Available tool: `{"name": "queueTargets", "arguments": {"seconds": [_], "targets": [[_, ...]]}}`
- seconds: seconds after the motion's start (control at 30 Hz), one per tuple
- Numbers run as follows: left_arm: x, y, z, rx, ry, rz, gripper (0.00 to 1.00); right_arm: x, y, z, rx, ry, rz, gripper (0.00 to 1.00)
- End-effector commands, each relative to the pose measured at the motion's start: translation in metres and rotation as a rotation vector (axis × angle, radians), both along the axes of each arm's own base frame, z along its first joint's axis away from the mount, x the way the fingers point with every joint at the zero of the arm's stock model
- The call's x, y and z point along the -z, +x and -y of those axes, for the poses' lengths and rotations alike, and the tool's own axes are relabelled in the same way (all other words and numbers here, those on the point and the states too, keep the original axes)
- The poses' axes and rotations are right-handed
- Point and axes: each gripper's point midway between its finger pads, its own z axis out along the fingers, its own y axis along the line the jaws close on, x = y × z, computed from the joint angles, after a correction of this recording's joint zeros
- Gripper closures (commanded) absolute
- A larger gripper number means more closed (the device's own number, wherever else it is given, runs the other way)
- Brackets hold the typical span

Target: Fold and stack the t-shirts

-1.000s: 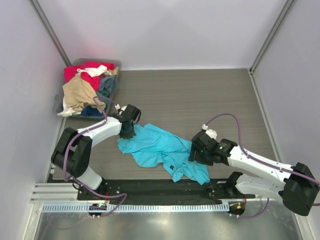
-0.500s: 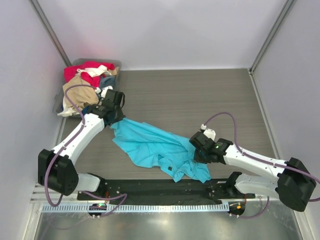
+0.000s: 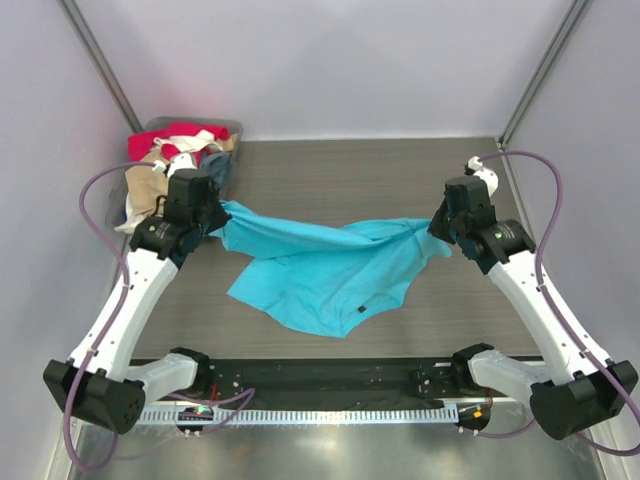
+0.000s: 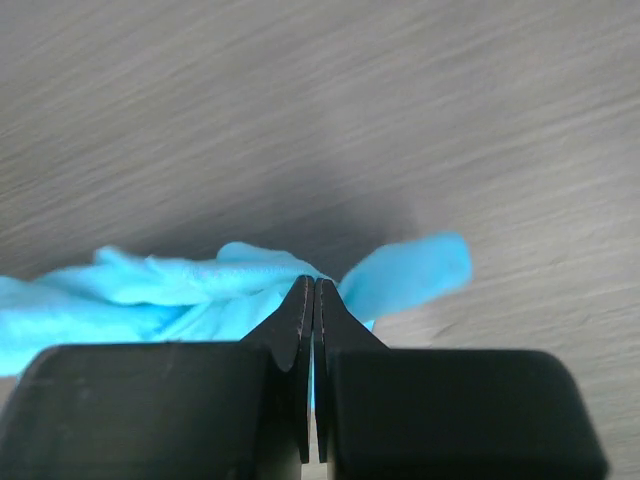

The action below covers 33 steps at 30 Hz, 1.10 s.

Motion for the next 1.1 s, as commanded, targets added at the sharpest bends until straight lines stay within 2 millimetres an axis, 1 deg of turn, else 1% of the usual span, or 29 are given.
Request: {"name": "queueTargets", "arguments": {"seconds": [0.0,0.07,0.1,0.13,0.17,0.2,0.3,0.33,0.37,0.43,0.53,0.57,0.6,0.63,0.67,0.7,0.73,0.77,0.8,0.83,0.87,0.9,0.93,0.97,1.0,1.03,1.07], "targets": [[-0.019,-0.006,0.006,0.056,-0.026,0.064,1.00,-0.008,0.003,0.014,-0.024,-0.097,-0.019,0.99],[-0.022,-0.011,0.006,0.060,-0.050,0.096,1.00,-0.013,0.005,0.018,-0.016,-0.095,-0.008,0.99],[-0.015,-0.016,0.008,0.069,-0.060,0.082,1.00,-0.015,0.006,0.018,-0.018,-0.089,-0.004,0.99],[-0.012,-0.019,0.009,0.076,-0.068,0.081,1.00,-0.017,0.007,0.017,-0.024,-0.087,-0.001,0.99],[-0.017,-0.022,0.010,0.087,-0.082,0.107,1.00,-0.025,0.009,0.016,-0.033,-0.086,0.017,0.99],[-0.010,-0.026,0.011,0.093,-0.084,0.098,1.00,-0.029,0.011,0.018,-0.032,-0.088,0.025,0.99],[-0.011,-0.029,0.009,0.094,-0.083,0.113,1.00,-0.046,0.015,0.018,-0.041,-0.098,0.062,0.99],[-0.011,-0.030,0.011,0.102,-0.088,0.109,1.00,-0.048,0.017,0.019,-0.044,-0.102,0.063,0.99],[-0.011,-0.032,0.012,0.109,-0.090,0.102,1.00,-0.054,0.018,0.019,-0.042,-0.104,0.075,0.99],[-0.015,-0.034,0.014,0.127,-0.097,0.107,1.00,-0.057,0.018,0.023,-0.037,-0.117,0.079,0.99],[-0.034,-0.036,0.014,0.137,-0.103,0.154,1.00,-0.071,0.021,0.032,-0.025,-0.154,0.110,0.99],[-0.043,-0.034,0.012,0.123,-0.099,0.173,1.00,-0.087,0.032,0.036,-0.008,-0.159,0.136,0.99],[-0.049,-0.033,0.010,0.117,-0.095,0.185,1.00,-0.096,0.041,0.040,0.001,-0.167,0.151,0.99],[-0.047,-0.028,0.010,0.102,-0.093,0.168,1.00,-0.104,0.052,0.039,-0.020,-0.175,0.166,0.99],[-0.047,-0.026,0.009,0.092,-0.089,0.156,1.00,-0.133,0.071,0.043,-0.013,-0.169,0.227,0.99],[-0.055,-0.021,0.009,0.083,-0.092,0.169,1.00,-0.112,0.103,0.041,-0.020,-0.179,0.157,0.99],[-0.042,-0.009,0.012,0.079,-0.083,0.122,1.00,-0.104,0.126,0.039,-0.040,-0.170,0.128,0.99],[-0.039,-0.002,0.014,0.075,-0.079,0.106,1.00,-0.133,0.150,0.047,-0.021,-0.161,0.184,0.99],[-0.034,0.010,0.012,0.052,-0.070,0.084,1.00,-0.077,0.195,0.050,-0.020,-0.165,0.058,0.97],[-0.028,0.019,0.011,0.043,-0.077,0.053,1.00,-0.065,0.218,0.050,-0.025,-0.144,0.032,0.89],[0.006,0.031,0.014,0.036,-0.086,-0.076,1.00,-0.093,0.237,0.045,-0.050,-0.088,0.088,0.74],[0.007,0.041,0.014,0.038,-0.125,-0.100,1.00,-0.069,0.254,0.047,-0.075,-0.039,0.032,0.35],[0.017,0.045,0.018,0.047,-0.142,-0.137,1.00,-0.007,0.272,0.041,-0.107,0.008,-0.106,0.26],[0.038,0.054,0.022,0.057,-0.144,-0.190,1.00,-0.018,0.254,0.044,-0.093,0.001,-0.147,0.22],[0.043,0.056,0.024,0.063,-0.153,-0.203,1.00,-0.001,0.246,0.047,-0.052,-0.038,-0.216,0.20],[0.055,0.056,0.028,0.080,-0.166,-0.224,1.00,-0.024,0.229,0.047,-0.045,-0.077,-0.203,0.20],[0.063,0.054,0.033,0.099,-0.188,-0.239,1.00,0.023,0.217,0.049,-0.024,-0.132,-0.311,0.20]]}}
